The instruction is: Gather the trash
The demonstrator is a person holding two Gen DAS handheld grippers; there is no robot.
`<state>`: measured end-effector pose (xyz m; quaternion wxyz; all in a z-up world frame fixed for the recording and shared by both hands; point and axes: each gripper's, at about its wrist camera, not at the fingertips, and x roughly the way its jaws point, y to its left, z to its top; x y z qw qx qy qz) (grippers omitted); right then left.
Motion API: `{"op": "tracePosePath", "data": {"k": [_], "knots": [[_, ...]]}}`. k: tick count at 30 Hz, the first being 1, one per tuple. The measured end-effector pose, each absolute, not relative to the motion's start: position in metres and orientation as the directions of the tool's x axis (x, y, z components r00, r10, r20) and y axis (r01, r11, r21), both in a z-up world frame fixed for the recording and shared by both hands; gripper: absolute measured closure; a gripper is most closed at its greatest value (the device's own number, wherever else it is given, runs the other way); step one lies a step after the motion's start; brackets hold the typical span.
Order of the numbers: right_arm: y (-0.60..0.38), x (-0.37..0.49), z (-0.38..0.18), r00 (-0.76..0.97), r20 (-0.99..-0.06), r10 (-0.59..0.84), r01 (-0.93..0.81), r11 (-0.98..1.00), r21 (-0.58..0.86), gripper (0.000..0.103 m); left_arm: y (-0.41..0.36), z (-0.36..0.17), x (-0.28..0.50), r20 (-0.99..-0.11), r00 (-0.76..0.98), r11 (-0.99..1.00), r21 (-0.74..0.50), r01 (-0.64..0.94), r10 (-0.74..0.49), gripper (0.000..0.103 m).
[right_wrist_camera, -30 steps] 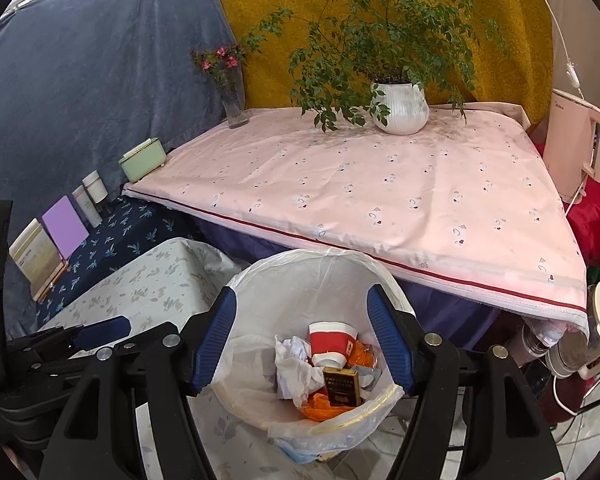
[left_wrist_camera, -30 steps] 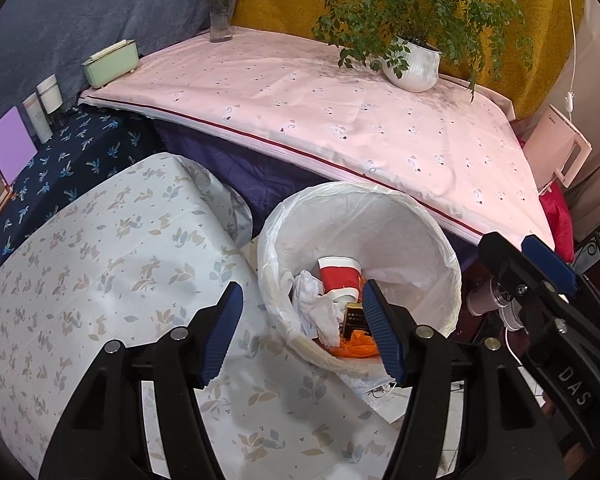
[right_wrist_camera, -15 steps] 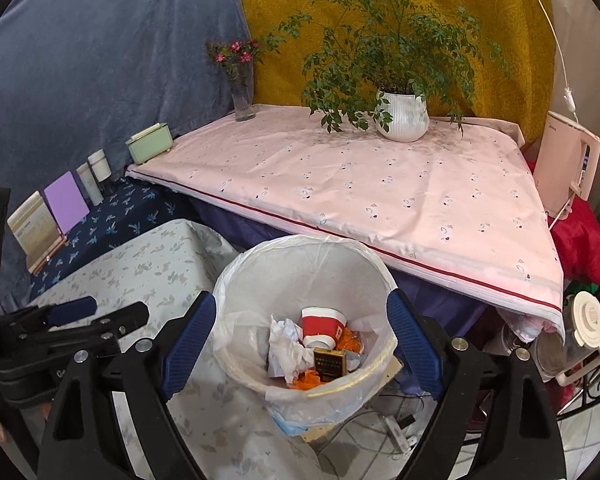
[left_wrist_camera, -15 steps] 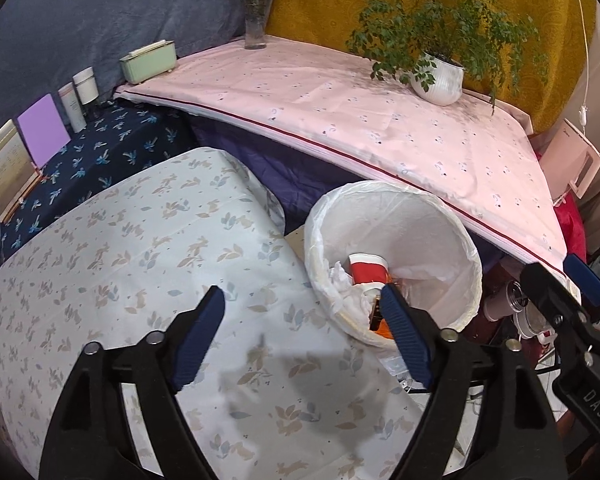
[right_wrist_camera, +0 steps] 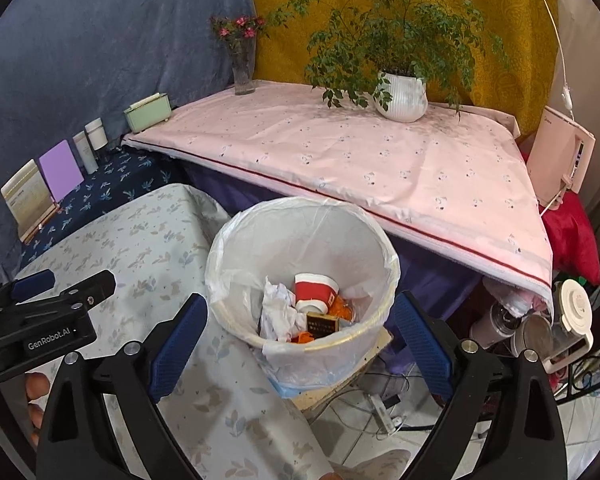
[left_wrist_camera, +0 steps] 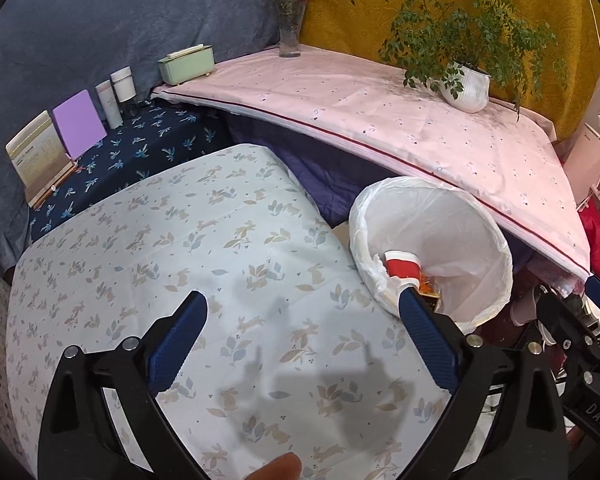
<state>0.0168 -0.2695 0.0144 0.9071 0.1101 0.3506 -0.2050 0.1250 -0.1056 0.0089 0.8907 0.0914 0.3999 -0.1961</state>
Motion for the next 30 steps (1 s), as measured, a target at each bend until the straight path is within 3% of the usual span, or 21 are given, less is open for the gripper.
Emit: {"op": "tracePosePath", "data": {"k": [7,8,30], "knots": [[-0.264,0.015,0.0,0.653,-0.7,-0.288,0.443,0.895,0.045,0.012,-0.097,-0.006,0.118,-0.76,0.597,0.912,0.014,0.41,-0.256,0.01],[-0.263,0.015,-0.002,0.649,-0.704,-0.288,0.441,0.897,0.039,0.005,-0.097,-0.007,0.117,-0.761,0.596,0.912,0.013,0.409,-0.256,0.01],[-0.257,0.008,-0.019,0.644,-0.717,-0.267,0.412,0.911,0.031,0.007,-0.097,-0.019,0.105,-0.773,0.587,0.919,0.014,0.394,-0.241,0.01]]}}
